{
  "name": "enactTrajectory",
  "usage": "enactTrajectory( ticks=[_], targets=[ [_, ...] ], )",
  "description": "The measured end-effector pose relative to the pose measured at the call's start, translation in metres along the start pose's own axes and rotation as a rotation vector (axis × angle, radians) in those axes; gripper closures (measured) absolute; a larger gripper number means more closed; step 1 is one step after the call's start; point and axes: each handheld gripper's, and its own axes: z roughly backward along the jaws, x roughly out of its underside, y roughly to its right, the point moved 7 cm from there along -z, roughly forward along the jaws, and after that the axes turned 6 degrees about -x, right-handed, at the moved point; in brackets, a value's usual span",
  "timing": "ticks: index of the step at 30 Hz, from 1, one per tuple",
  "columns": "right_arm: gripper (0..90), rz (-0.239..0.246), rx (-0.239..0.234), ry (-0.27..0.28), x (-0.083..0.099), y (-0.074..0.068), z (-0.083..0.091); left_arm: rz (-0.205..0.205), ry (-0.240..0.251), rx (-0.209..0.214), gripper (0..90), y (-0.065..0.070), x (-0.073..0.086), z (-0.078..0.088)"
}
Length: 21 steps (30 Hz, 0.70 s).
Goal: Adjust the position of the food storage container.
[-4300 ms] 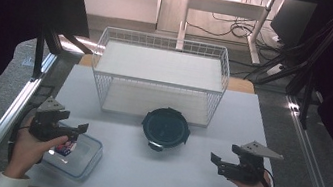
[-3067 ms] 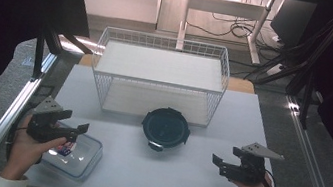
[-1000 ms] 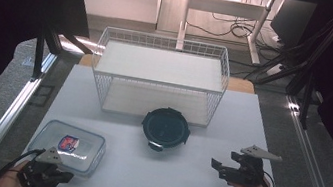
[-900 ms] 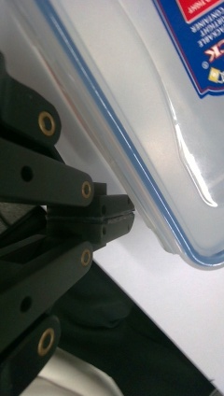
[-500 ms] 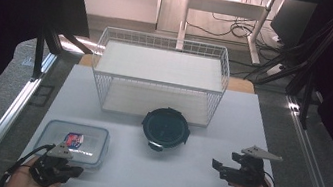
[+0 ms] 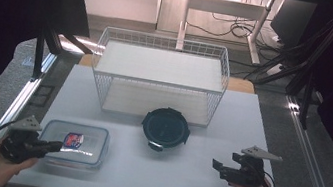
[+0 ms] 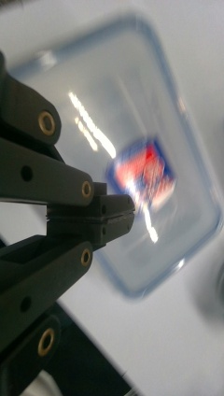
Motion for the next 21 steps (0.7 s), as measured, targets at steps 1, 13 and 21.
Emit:
enactTrajectory(
  ticks=[1, 13, 21],
  targets=[
    [16.1, -0.001, 0.001, -0.001, 0.000, 0.000, 0.000, 0.031, -0.005, -0.017, 90.0, -0.015, -0.002, -0.001],
    [16.1, -0.001, 0.010, -0.016, 0.003, 0.002, -0.003, 0.187, -0.043, -0.108, 90.0, -0.093, -0.005, -0.029],
    [16.1, -0.005, 0.015, -0.027, 0.005, 0.003, -0.005, 0.209, -0.065, -0.155, 90.0, -0.112, -0.008, -0.039]
  ],
)
